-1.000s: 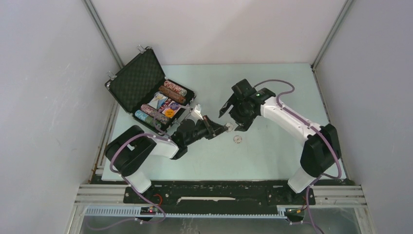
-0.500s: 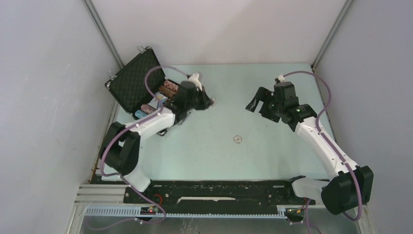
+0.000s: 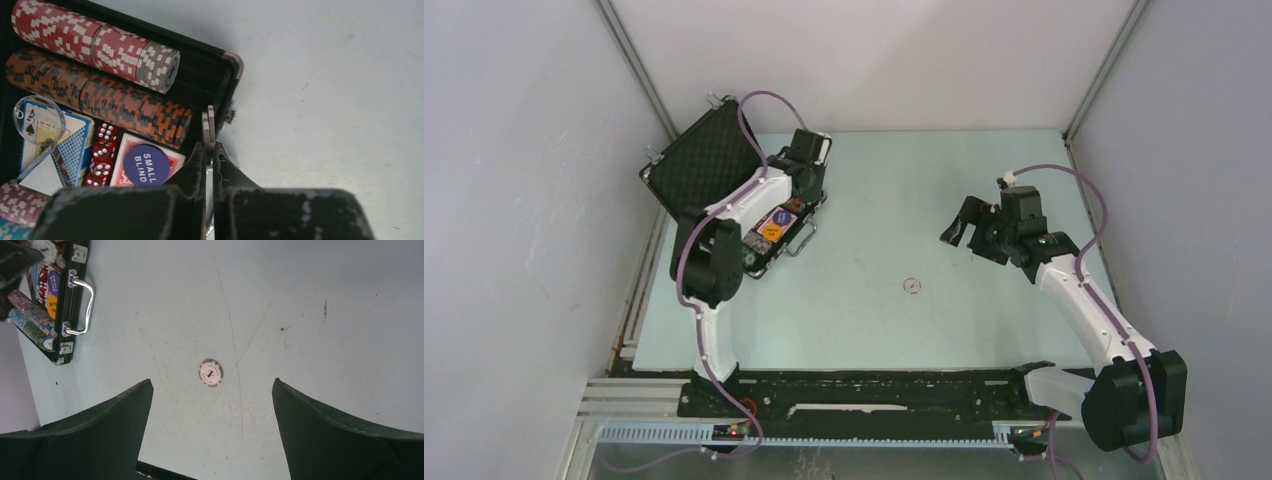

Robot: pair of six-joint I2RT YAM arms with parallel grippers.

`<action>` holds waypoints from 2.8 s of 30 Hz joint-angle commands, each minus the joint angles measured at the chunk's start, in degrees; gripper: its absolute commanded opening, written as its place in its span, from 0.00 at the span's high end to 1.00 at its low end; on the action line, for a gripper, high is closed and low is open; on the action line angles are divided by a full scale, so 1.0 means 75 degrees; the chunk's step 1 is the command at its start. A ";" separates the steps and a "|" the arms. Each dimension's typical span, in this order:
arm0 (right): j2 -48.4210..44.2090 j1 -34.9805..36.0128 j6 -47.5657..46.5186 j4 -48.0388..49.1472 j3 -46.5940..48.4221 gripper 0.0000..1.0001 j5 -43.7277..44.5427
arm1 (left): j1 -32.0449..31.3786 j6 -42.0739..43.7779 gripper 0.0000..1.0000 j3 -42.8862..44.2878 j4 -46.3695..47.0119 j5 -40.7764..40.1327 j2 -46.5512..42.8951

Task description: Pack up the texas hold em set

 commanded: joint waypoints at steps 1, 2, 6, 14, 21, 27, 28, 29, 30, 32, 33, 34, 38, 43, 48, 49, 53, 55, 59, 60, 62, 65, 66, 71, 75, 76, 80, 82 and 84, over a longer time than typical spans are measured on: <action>-0.0247 -0.0170 -0.0284 0.0496 -0.0051 0.02 -0.0186 | 0.0214 0.0740 1.00 0.1023 -0.0623 -0.0405 0.0419; -0.0269 -0.0183 -0.0291 0.0532 -0.0073 0.02 -0.0226 | 0.0252 0.0741 1.00 0.1181 -0.0654 -0.0369 0.0516; -0.0312 -0.0207 -0.0309 0.0653 -0.0182 0.03 -0.0320 | 0.0287 0.0742 1.00 0.1733 -0.0723 -0.0294 0.0836; -0.0394 -0.0217 -0.0355 0.0677 -0.0302 0.04 -0.0266 | 0.0297 0.1248 0.99 0.2626 -0.1234 -0.0518 0.1495; -0.0439 -0.0216 -0.0332 0.0816 -0.0422 0.04 -0.0333 | 0.0305 0.1164 0.99 0.2697 -0.1225 -0.0323 0.1582; -0.0415 -0.0211 -0.0289 0.0890 -0.0487 0.05 -0.0453 | 0.0304 0.1152 0.97 0.2510 -0.1109 -0.0562 0.1693; -0.0427 -0.0207 -0.0295 0.0925 -0.0505 0.05 -0.0454 | 0.0307 0.1143 0.96 0.2518 -0.1064 -0.0698 0.1740; -0.0429 -0.0208 -0.0303 0.0944 -0.0540 0.05 -0.0454 | 0.0309 0.1155 0.94 0.2524 -0.1004 -0.0790 0.1775; -0.0410 -0.0210 -0.0317 0.0942 -0.0550 0.05 -0.0448 | 0.0303 0.1187 0.92 0.2520 -0.0919 -0.0891 0.1804; -0.0357 -0.0207 -0.0314 0.0944 -0.0553 0.05 -0.0437 | 0.0320 0.1229 0.88 0.2537 -0.0850 -0.1031 0.1840; -0.0332 -0.0210 -0.0319 0.0948 -0.0565 0.06 -0.0425 | 0.0328 0.1227 0.88 0.2547 -0.0851 -0.1042 0.1839; -0.0314 -0.0208 -0.0315 0.0971 -0.0572 0.06 -0.0444 | 0.0342 0.1198 0.87 0.2548 -0.0832 -0.1047 0.1828; -0.0206 -0.0197 -0.0298 0.1077 -0.0586 0.07 -0.0571 | 0.0369 0.1147 0.79 0.2568 -0.0798 -0.1017 0.1839; -0.0190 -0.0181 -0.0341 0.1065 -0.0580 0.09 -0.0613 | 0.0390 0.1140 0.76 0.2560 -0.0817 -0.1293 0.1869; -0.0268 -0.0082 -0.0405 0.1121 -0.0586 0.10 -0.0641 | 0.0387 0.0947 0.69 0.2342 -0.0697 -0.1405 0.1576; -0.0256 -0.0046 -0.0472 0.1159 -0.0586 0.07 -0.0748 | 0.0392 0.0890 0.65 0.2263 -0.0643 -0.1364 0.1445; 0.0114 0.0331 -0.0750 0.0934 -0.0319 0.00 -0.0923 | 0.0364 0.0374 0.54 0.1837 -0.0566 -0.0881 0.0652; 0.0498 0.0633 -0.0821 0.0520 0.0080 0.00 -0.0759 | 0.0330 -0.0230 0.48 0.1480 -0.0535 -0.0531 -0.0030; 0.1213 0.1381 -0.0762 -0.0386 0.0865 0.00 -0.0313 | 0.0211 -0.1448 0.19 -0.0327 0.0653 0.1064 -0.2213; 0.1346 0.1505 -0.0675 -0.0585 0.1028 0.00 -0.0262 | 0.0187 -0.1712 0.14 -0.0844 0.1020 0.1533 -0.2821; 0.1564 0.1577 -0.0283 -0.0933 0.1277 0.00 -0.0329 | 0.0120 -0.2326 0.08 -0.1698 0.1693 0.2550 -0.4004; 0.1868 0.1296 0.0320 -0.1260 0.1390 0.00 -0.0820 | -0.0069 -0.2976 0.03 -0.2758 0.2277 0.3679 -0.5215; 0.2074 0.1199 0.0621 -0.1425 0.1438 0.00 -0.0842 | -0.0128 -0.3023 0.02 -0.2981 0.2278 0.3828 -0.5600; 0.3193 0.1002 0.2432 -0.2263 0.1629 0.00 -0.1262 | -0.0158 -0.2461 0.00 -0.3445 0.1652 0.4431 -0.7112; 0.3952 0.1286 0.3378 -0.2835 0.2100 0.00 -0.0780 | -0.0161 -0.1677 0.00 -0.3473 0.0790 0.4329 -0.7699; 0.4069 0.1325 0.3580 -0.2811 0.2130 0.00 -0.0832 | -0.0158 -0.1521 0.00 -0.3557 0.0694 0.4309 -0.7803; 0.4295 0.1549 0.4412 -0.2639 0.2138 0.00 -0.0693 | -0.0117 -0.1109 0.00 -0.3920 0.0475 0.4170 -0.8051; 0.4460 0.1622 0.4844 -0.2605 0.2133 0.01 -0.0643 | -0.0100 -0.1050 0.00 -0.3808 0.0330 0.4333 -0.8070; 0.4776 0.1595 0.5136 -0.2625 0.2135 0.06 -0.0752 | -0.0062 -0.1163 0.00 -0.3864 0.0465 0.4475 -0.8251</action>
